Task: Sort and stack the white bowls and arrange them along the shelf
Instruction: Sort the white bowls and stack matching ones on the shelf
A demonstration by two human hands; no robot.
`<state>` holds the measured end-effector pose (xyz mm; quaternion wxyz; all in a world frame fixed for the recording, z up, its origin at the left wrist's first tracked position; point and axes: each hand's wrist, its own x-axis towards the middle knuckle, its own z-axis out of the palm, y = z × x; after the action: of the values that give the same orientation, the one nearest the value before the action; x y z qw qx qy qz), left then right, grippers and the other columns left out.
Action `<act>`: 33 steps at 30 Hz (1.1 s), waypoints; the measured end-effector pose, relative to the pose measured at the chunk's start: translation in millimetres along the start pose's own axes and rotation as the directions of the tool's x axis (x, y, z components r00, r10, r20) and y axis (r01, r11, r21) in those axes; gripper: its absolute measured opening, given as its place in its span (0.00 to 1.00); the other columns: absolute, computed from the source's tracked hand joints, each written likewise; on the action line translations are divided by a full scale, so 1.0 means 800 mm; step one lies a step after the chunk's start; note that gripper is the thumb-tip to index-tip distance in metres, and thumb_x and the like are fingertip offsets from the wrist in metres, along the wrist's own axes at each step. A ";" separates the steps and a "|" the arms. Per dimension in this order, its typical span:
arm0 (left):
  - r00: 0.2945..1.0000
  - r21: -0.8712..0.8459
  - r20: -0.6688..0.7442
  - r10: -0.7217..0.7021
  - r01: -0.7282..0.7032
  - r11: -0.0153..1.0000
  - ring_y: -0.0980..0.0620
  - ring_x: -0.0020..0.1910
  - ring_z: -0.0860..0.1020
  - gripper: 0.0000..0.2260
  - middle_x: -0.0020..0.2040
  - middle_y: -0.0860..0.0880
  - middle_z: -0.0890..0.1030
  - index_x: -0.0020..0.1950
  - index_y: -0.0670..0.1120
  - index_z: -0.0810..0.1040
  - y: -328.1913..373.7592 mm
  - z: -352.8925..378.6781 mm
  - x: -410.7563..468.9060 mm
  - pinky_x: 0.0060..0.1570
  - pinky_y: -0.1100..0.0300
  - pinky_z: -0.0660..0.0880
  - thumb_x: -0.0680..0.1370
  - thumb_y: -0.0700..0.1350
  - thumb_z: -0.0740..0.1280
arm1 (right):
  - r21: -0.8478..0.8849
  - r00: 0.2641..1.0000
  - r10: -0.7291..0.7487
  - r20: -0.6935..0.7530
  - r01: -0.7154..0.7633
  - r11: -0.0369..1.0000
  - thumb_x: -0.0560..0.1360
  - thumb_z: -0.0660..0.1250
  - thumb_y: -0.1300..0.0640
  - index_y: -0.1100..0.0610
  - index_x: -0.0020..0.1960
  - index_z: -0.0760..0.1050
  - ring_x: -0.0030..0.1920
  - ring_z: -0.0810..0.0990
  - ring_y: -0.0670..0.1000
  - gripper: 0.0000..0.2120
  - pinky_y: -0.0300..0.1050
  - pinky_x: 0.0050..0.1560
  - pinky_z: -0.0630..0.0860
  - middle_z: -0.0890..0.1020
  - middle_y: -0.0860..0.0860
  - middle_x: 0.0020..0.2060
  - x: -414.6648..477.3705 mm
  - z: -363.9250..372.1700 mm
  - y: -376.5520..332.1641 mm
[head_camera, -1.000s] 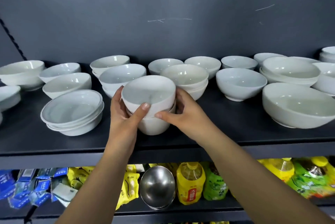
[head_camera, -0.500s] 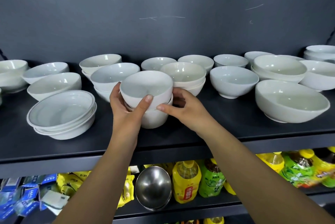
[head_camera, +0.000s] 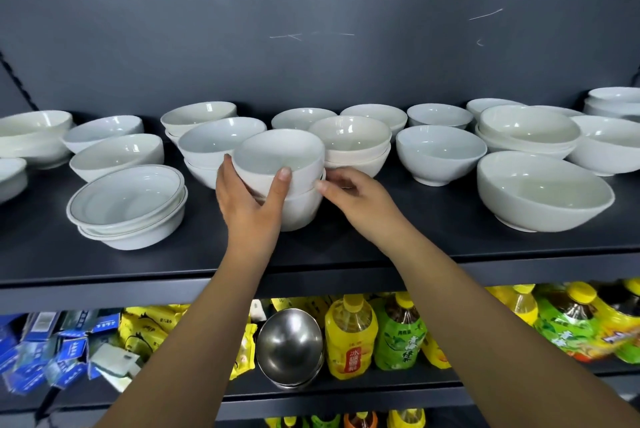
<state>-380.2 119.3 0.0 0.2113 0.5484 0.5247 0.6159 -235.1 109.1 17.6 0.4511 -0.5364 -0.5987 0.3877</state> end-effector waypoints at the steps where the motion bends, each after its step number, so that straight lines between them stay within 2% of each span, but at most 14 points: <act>1: 0.999 0.052 -0.034 0.014 -0.012 0.999 0.46 0.73 0.57 0.47 0.74 0.43 0.59 0.74 0.42 0.58 0.004 0.000 -0.004 0.73 0.51 0.54 0.63 0.68 0.58 | -0.015 1.000 -0.009 -0.020 0.008 1.000 0.74 0.65 0.48 0.55 0.63 0.73 0.57 0.74 0.44 0.20 0.37 0.55 0.69 0.77 0.46 0.57 -0.004 -0.008 -0.002; 4: 0.974 0.126 -0.137 0.183 -0.166 0.978 0.56 0.72 0.51 0.40 0.73 0.50 0.54 0.74 0.41 0.56 0.017 0.003 -0.023 0.70 0.61 0.48 0.69 0.63 0.56 | -0.098 0.994 -0.072 -0.087 0.064 0.993 0.76 0.63 0.49 0.54 0.63 0.73 0.54 0.72 0.41 0.17 0.31 0.49 0.67 0.75 0.43 0.54 -0.020 -0.038 -0.010; 6: 0.926 0.146 -0.168 0.338 -0.315 0.938 0.60 0.69 0.52 0.32 0.69 0.55 0.54 0.73 0.41 0.57 0.029 0.011 -0.034 0.69 0.66 0.48 0.74 0.56 0.56 | -0.187 0.978 -0.156 -0.140 0.128 0.974 0.76 0.63 0.50 0.53 0.60 0.75 0.52 0.72 0.41 0.15 0.25 0.46 0.66 0.76 0.44 0.53 -0.032 -0.065 -0.016; 7: 0.897 0.157 -0.148 0.416 -0.394 0.905 0.58 0.69 0.55 0.27 0.68 0.55 0.57 0.72 0.41 0.60 0.037 0.018 -0.040 0.69 0.67 0.50 0.76 0.53 0.56 | -0.229 0.965 -0.201 -0.169 0.159 0.960 0.76 0.63 0.50 0.53 0.59 0.76 0.52 0.73 0.40 0.14 0.23 0.45 0.66 0.77 0.44 0.52 -0.039 -0.080 -0.019; 10: 0.753 0.197 0.055 0.656 -0.652 0.732 0.47 0.64 0.66 0.19 0.60 0.46 0.74 0.63 0.41 0.72 0.063 0.050 -0.061 0.66 0.60 0.58 0.82 0.50 0.51 | -0.329 0.903 -0.327 -0.278 0.230 0.916 0.76 0.64 0.52 0.52 0.51 0.78 0.48 0.74 0.39 0.07 0.22 0.46 0.65 0.78 0.42 0.46 -0.061 -0.125 -0.021; 12: 0.669 0.158 0.207 0.713 -0.743 0.651 0.48 0.58 0.72 0.22 0.52 0.45 0.82 0.55 0.41 0.79 0.081 0.079 -0.082 0.60 0.57 0.65 0.82 0.51 0.49 | -0.384 0.842 -0.408 -0.353 0.266 0.884 0.75 0.66 0.54 0.50 0.45 0.77 0.46 0.74 0.39 0.02 0.24 0.45 0.66 0.77 0.40 0.40 -0.079 -0.160 -0.015; 15: 0.576 0.120 0.355 0.737 -0.809 0.575 0.51 0.51 0.75 0.24 0.43 0.46 0.84 0.47 0.41 0.83 0.094 0.121 -0.117 0.53 0.58 0.69 0.82 0.51 0.50 | -0.438 0.768 -0.449 -0.457 0.245 0.865 0.74 0.68 0.56 0.53 0.43 0.78 0.46 0.74 0.39 0.02 0.26 0.44 0.66 0.78 0.42 0.38 -0.106 -0.210 0.005; 17: 0.540 0.120 0.416 0.732 -0.830 0.544 0.50 0.46 0.78 0.24 0.38 0.46 0.84 0.42 0.41 0.83 0.091 0.147 -0.134 0.49 0.59 0.69 0.82 0.50 0.52 | -0.446 0.742 -0.413 -0.529 0.171 0.879 0.73 0.68 0.55 0.56 0.47 0.79 0.46 0.73 0.40 0.05 0.25 0.46 0.66 0.77 0.44 0.42 -0.119 -0.243 0.022; 20: 0.576 0.167 0.531 0.622 -0.791 0.589 0.45 0.41 0.81 0.28 0.35 0.45 0.82 0.37 0.40 0.82 0.080 0.172 -0.147 0.45 0.60 0.69 0.82 0.54 0.49 | -0.404 0.764 -0.290 -0.576 0.042 0.914 0.71 0.71 0.53 0.59 0.58 0.75 0.53 0.72 0.45 0.18 0.27 0.52 0.64 0.74 0.47 0.50 -0.123 -0.275 0.050; 23: 0.652 0.247 0.596 0.468 -0.704 0.666 0.46 0.45 0.83 0.32 0.41 0.46 0.85 0.42 0.41 0.83 0.069 0.183 -0.154 0.47 0.61 0.70 0.81 0.58 0.45 | -0.306 0.878 -0.107 -0.467 -0.047 0.951 0.67 0.73 0.49 0.56 0.63 0.70 0.63 0.70 0.49 0.28 0.39 0.63 0.65 0.73 0.49 0.60 -0.118 -0.286 0.080; 26: 0.697 0.289 0.576 0.427 -0.662 0.692 0.46 0.45 0.83 0.26 0.42 0.45 0.85 0.44 0.41 0.84 0.069 0.185 -0.157 0.40 0.60 0.77 0.78 0.56 0.52 | -0.096 0.928 -0.047 -0.370 0.012 0.995 0.65 0.75 0.50 0.53 0.63 0.65 0.64 0.71 0.48 0.31 0.48 0.67 0.68 0.73 0.48 0.61 -0.110 -0.284 0.095; 29: 0.769 0.232 0.538 0.345 -0.529 0.816 0.51 0.48 0.81 0.26 0.46 0.46 0.85 0.48 0.42 0.84 0.078 0.181 -0.153 0.44 0.66 0.72 0.74 0.59 0.54 | 0.079 0.953 -0.019 -0.302 0.045 0.996 0.66 0.75 0.53 0.55 0.66 0.62 0.63 0.72 0.46 0.35 0.47 0.66 0.69 0.73 0.46 0.61 -0.101 -0.284 0.105; 31: 0.799 0.217 0.547 0.250 -0.424 0.879 0.56 0.52 0.78 0.26 0.53 0.49 0.83 0.54 0.45 0.82 0.086 0.180 -0.152 0.48 0.69 0.67 0.74 0.64 0.58 | 0.084 0.971 -0.015 -0.241 0.036 0.996 0.66 0.75 0.51 0.55 0.66 0.66 0.62 0.74 0.45 0.33 0.45 0.64 0.71 0.76 0.46 0.61 -0.098 -0.289 0.107; 33: 0.820 0.212 0.556 0.134 -0.297 0.931 0.57 0.58 0.75 0.23 0.61 0.50 0.79 0.64 0.46 0.76 0.089 0.184 -0.147 0.55 0.67 0.66 0.74 0.59 0.63 | 0.070 0.978 -0.036 -0.207 0.051 0.996 0.67 0.74 0.53 0.54 0.65 0.70 0.59 0.76 0.44 0.28 0.39 0.60 0.72 0.78 0.45 0.58 -0.096 -0.293 0.105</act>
<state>-189.4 55.9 -13.1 0.1942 0.7786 0.4634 0.3760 14.6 38.3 -2.9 0.5389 -0.5430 -0.5454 0.3425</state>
